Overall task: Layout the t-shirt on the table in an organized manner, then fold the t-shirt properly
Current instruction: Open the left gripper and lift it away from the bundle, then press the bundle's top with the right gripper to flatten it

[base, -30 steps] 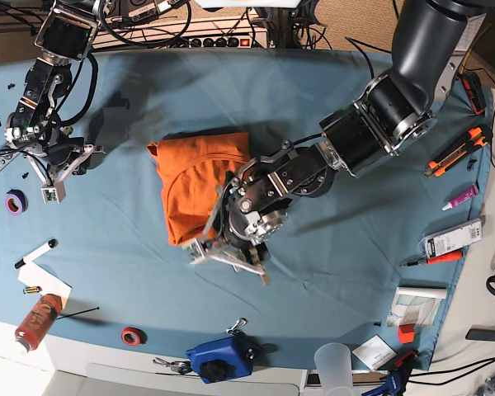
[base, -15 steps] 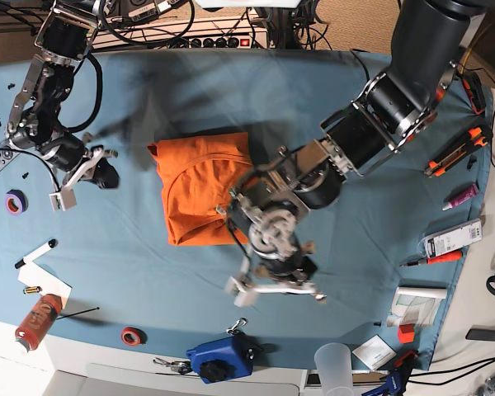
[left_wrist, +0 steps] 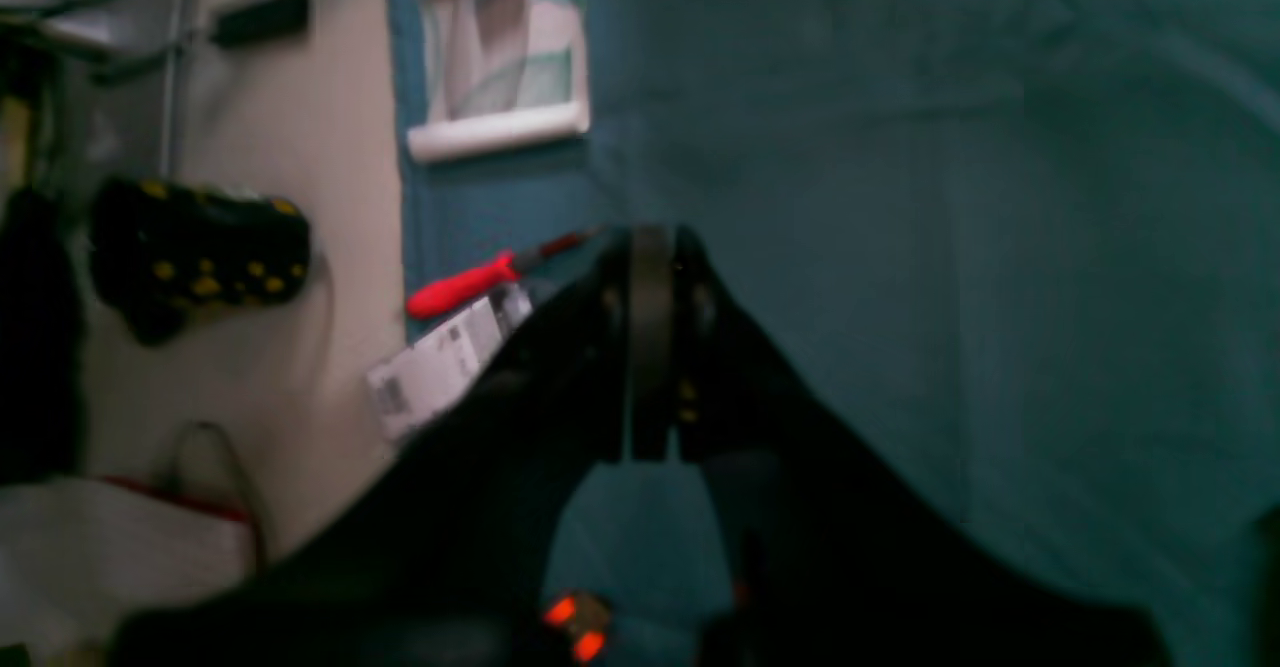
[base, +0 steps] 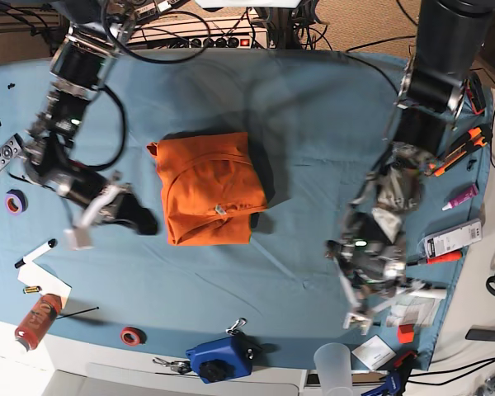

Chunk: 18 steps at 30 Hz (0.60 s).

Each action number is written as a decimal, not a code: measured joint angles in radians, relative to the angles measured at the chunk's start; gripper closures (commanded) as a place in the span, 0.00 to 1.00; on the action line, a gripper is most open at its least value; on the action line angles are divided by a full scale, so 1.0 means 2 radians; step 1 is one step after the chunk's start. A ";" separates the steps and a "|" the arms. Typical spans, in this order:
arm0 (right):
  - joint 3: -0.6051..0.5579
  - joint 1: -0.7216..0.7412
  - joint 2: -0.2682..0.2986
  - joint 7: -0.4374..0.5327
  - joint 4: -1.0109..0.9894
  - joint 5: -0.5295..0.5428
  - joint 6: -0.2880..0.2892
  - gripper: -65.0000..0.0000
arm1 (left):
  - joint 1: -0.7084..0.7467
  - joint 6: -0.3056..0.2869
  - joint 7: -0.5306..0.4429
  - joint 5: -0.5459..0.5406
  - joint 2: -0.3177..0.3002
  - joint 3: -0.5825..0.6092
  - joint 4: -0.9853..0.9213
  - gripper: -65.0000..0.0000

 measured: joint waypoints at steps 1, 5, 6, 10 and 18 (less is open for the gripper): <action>-0.018 -0.001 -0.004 -0.001 0.000 0.001 0.000 0.98 | 0.010 -0.009 -0.002 -0.012 -0.001 -0.015 0.006 1.00; -0.095 -0.002 -0.014 -0.006 0.000 -0.004 0.000 0.98 | 0.057 -0.023 -0.002 -0.039 -0.004 -0.057 0.024 1.00; -0.112 -0.001 -0.018 -0.005 0.000 -0.013 0.000 0.98 | 0.069 -0.023 -0.001 -0.039 -0.006 -0.065 0.028 1.00; -0.165 -0.003 -0.032 0.049 -0.010 -0.136 0.003 0.98 | 0.110 -0.022 -0.001 -0.037 -0.025 -0.081 0.062 1.00; -0.197 -0.001 -0.036 0.117 -0.079 -0.239 0.002 0.98 | 0.201 -0.022 -0.007 -0.033 -0.030 -0.081 0.150 1.00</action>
